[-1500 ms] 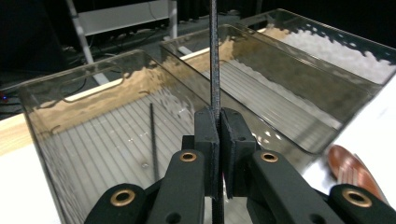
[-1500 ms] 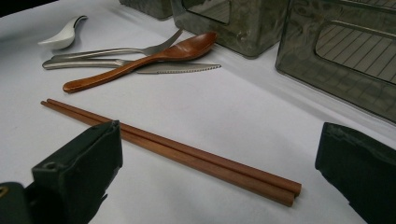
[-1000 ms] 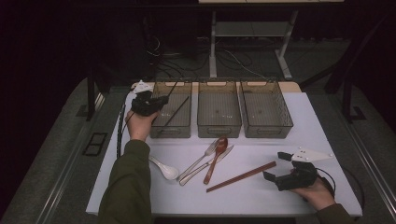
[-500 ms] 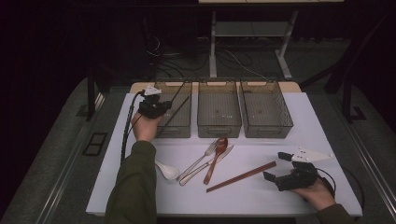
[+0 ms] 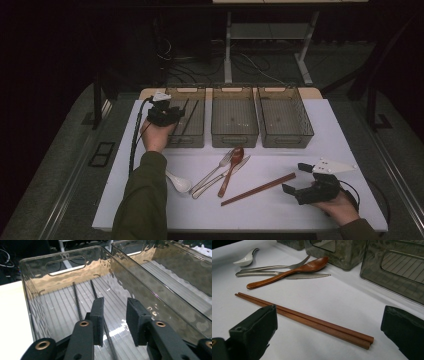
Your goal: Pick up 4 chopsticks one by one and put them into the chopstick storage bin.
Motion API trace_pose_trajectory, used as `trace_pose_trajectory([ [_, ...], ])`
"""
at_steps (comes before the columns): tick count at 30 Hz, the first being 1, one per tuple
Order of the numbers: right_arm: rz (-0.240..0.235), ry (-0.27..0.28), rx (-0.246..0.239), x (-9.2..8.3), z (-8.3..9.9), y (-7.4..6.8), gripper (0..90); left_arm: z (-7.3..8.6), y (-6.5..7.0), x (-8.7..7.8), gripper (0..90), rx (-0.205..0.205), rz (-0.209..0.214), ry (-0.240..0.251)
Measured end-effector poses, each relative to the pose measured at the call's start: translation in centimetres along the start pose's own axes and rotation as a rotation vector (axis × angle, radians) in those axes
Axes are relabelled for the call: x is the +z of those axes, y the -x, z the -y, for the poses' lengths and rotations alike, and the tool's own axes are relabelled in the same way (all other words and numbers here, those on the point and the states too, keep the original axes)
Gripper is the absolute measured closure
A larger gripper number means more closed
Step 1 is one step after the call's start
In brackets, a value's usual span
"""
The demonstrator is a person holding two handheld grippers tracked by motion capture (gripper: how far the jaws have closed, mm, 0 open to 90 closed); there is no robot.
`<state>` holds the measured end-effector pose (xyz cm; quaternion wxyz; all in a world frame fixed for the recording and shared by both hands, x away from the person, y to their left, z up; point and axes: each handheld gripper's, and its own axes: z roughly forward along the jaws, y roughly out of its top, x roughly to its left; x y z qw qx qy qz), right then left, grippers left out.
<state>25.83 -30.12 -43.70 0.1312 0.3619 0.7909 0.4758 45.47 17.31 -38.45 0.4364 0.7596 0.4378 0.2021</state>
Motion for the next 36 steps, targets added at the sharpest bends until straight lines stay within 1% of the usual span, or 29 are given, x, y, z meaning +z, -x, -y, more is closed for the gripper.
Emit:
trace_pose_trajectory([
  [3,0.001,-0.001,-0.002,0.0,0.0,0.0,0.9,-0.1,0.1,-0.3,59.5,0.004,0.009,0.008],
  [5,0.002,0.0,-0.003,0.0,0.0,0.0,0.8,-0.2,0.2,-0.4,53.3,-0.001,0.03,0.008],
  [7,0.001,-0.001,-0.003,0.0,0.0,0.0,0.8,-0.3,0.5,-0.8,50.9,0.016,0.038,0.012],
  [10,0.0,-0.003,-0.003,0.0,0.0,0.0,0.9,-0.5,1.0,-1.4,46.9,0.034,0.076,0.017],
  [11,0.001,-0.003,-0.002,0.1,0.0,0.0,0.8,-0.6,1.1,-1.6,46.7,0.047,0.081,0.013],
  [13,-0.001,-0.006,-0.001,0.1,0.0,0.0,0.8,-0.8,1.6,-2.1,46.6,0.058,0.1,0.021],
  [14,-0.002,-0.008,-0.001,0.1,0.0,0.0,0.8,-0.7,1.8,-2.4,45.7,0.059,0.105,0.026],
  [16,-0.003,-0.009,-0.002,0.1,0.0,0.0,0.8,-0.7,2.2,-3.0,44.4,0.059,0.128,0.039],
  [18,-0.004,-0.011,-0.003,0.1,0.0,-0.1,0.8,-0.5,2.6,-3.5,42.6,0.062,0.136,0.044],
  [22,-0.009,-0.016,-0.005,0.1,0.0,-0.1,0.8,0.0,3.4,-4.6,39.6,0.079,0.15,0.043],
  [24,-0.008,-0.018,-0.003,0.2,0.0,-0.1,0.9,0.5,3.8,-5.1,38.5,0.075,0.161,0.047],
  [26,-0.011,-0.021,-0.003,0.2,0.0,-0.1,0.9,0.9,4.1,-5.5,37.6,0.08,0.169,0.046],
  [29,-0.012,-0.024,-0.004,0.2,0.0,-0.1,0.9,1.7,4.6,-6.1,34.0,0.084,0.185,0.036],
  [33,-0.015,-0.028,-0.004,0.2,0.0,-0.1,0.9,2.8,5.4,-6.9,30.3,0.094,0.189,0.036],
  [36,-0.02,-0.033,-0.009,0.2,0.0,-0.1,0.8,3.4,5.9,-7.3,28.3,0.111,0.196,0.034],
])
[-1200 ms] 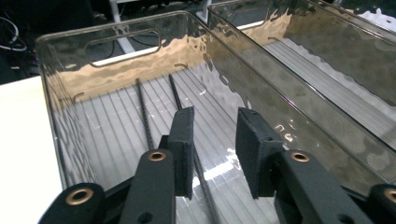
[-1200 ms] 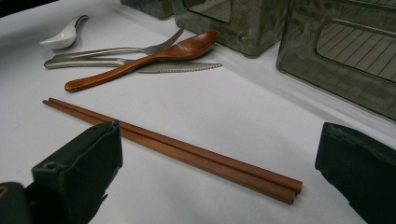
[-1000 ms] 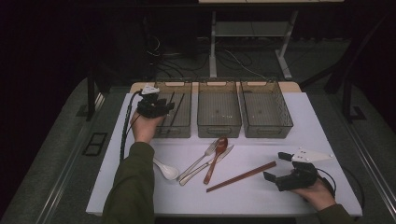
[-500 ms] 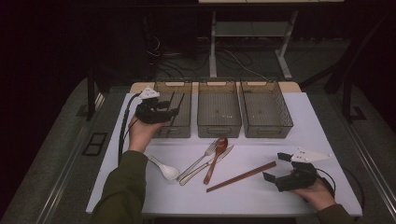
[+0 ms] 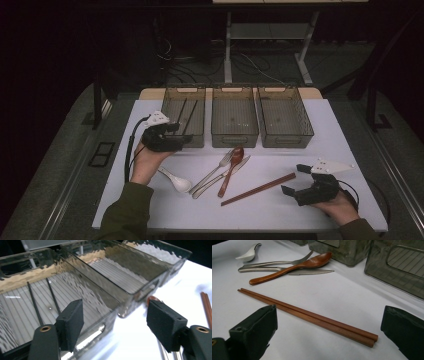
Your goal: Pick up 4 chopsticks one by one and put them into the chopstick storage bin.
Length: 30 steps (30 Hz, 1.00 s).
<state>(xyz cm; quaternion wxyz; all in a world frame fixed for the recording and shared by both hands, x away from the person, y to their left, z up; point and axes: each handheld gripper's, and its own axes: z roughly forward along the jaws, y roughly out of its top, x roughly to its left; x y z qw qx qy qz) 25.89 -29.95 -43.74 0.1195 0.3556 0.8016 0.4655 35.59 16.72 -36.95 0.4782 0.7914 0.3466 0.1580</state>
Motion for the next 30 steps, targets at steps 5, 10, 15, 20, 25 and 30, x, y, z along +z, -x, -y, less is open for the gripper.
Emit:
trace_pose_trajectory([
  [5,-0.001,-0.005,0.005,0.0,0.0,0.0,0.8,0.9,0.8,-0.4,26.6,0.013,0.01,0.008],
  [10,0.0,-0.012,0.001,-0.1,-0.1,0.0,0.9,2.0,1.7,-0.8,21.8,0.028,0.013,0.009],
  [15,-0.008,-0.02,0.005,-0.3,-0.2,-0.1,0.9,3.1,2.7,-1.1,18.1,0.051,0.021,-0.006],
  [20,-0.017,-0.028,-0.003,-0.4,-0.3,-0.1,0.9,4.0,3.4,-1.5,15.7,0.059,0.058,-0.003],
  [25,-0.02,-0.031,-0.006,-0.4,-0.3,-0.2,0.9,5.0,4.2,-2.0,13.5,0.079,0.084,-0.009],
  [30,-0.032,-0.05,-0.013,-0.4,-0.3,-0.2,7.5,6.2,5.2,-2.3,9.8,0.091,0.109,-0.028],
])
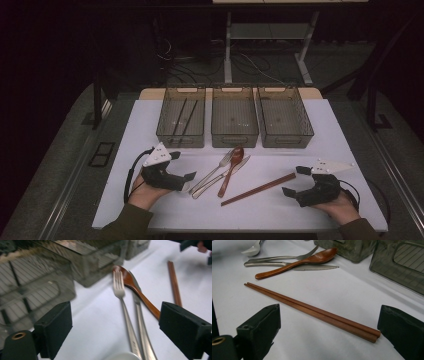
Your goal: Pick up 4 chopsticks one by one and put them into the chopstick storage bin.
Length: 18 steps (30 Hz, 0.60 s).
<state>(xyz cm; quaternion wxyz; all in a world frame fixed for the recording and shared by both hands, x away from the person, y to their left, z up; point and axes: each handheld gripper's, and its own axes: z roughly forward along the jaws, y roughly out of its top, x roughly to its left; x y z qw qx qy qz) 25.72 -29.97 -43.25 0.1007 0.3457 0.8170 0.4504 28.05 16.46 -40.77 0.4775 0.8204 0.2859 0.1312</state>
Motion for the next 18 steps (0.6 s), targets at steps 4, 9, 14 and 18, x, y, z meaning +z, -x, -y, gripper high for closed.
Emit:
trace_pose_trajectory([
  [4,-0.038,-0.029,-0.018,0.3,-0.4,0.0,16.2,0.9,1.0,-0.2,6.0,0.025,0.016,-0.025],
  [9,-0.076,-0.037,-0.041,0.6,-1.4,-0.2,25.2,1.7,1.8,-0.6,0.0,0.012,0.035,-0.022],
  [14,-0.109,-0.092,-0.082,1.5,-2.1,-0.2,34.1,2.2,2.0,-0.6,0.0,0.001,0.041,-0.036],
  [18,-0.122,-0.135,-0.095,2.6,-2.4,0.2,34.3,2.3,2.0,-0.3,0.0,0.005,0.046,-0.04],
])
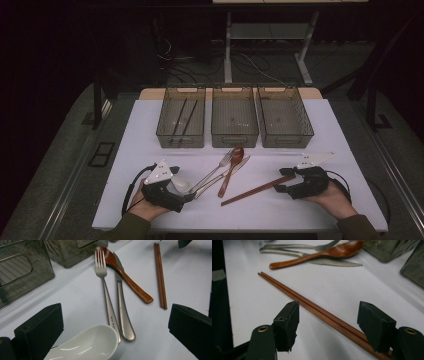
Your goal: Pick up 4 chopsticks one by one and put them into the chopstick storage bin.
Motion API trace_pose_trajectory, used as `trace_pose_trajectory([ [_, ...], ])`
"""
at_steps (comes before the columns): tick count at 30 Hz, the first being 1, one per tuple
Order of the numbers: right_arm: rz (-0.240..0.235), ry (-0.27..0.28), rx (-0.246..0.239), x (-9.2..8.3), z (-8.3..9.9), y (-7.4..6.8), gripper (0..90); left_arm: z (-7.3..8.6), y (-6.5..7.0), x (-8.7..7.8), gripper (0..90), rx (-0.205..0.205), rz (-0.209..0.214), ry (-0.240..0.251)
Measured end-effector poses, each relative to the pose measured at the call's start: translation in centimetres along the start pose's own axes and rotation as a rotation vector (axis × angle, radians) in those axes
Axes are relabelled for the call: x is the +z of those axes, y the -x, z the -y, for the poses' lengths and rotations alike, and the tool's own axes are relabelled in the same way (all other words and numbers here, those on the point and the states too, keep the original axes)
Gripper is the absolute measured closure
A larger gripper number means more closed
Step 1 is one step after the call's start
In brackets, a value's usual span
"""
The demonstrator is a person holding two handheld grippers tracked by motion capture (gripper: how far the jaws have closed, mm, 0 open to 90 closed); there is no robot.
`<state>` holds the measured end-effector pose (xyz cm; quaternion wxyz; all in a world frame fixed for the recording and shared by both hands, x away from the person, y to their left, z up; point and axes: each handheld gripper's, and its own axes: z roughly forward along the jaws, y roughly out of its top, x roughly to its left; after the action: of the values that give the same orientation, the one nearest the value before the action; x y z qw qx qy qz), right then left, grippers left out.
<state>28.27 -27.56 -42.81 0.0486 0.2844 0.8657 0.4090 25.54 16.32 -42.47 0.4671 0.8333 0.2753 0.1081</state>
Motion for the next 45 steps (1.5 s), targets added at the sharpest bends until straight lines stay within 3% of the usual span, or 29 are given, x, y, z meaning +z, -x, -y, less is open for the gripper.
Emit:
trace_pose_trajectory([
  [8,-0.034,-0.062,-0.052,1.3,-1.0,0.7,48.5,0.1,-0.3,0.1,0.0,0.0,-0.007,0.003],
  [19,-0.083,-0.15,-0.121,3.2,-1.7,0.4,56.8,0.1,-0.3,0.2,0.0,-0.001,-0.001,0.003],
  [22,-0.087,-0.17,-0.184,3.6,-2.1,0.4,58.6,0.1,-0.3,0.2,0.0,0.001,-0.002,0.004],
  [26,-0.095,-0.198,-0.216,4.3,-2.3,0.0,59.8,0.1,-0.3,0.1,0.0,0.004,-0.003,0.007],
  [34,-0.096,-0.208,-0.249,4.4,-2.2,-0.1,64.1,0.1,-0.2,0.2,0.0,0.003,0.0,0.007],
  [45,-0.115,-0.226,-0.254,4.0,-2.0,-0.3,70.9,0.1,-0.2,0.2,0.0,0.006,0.005,0.004],
])
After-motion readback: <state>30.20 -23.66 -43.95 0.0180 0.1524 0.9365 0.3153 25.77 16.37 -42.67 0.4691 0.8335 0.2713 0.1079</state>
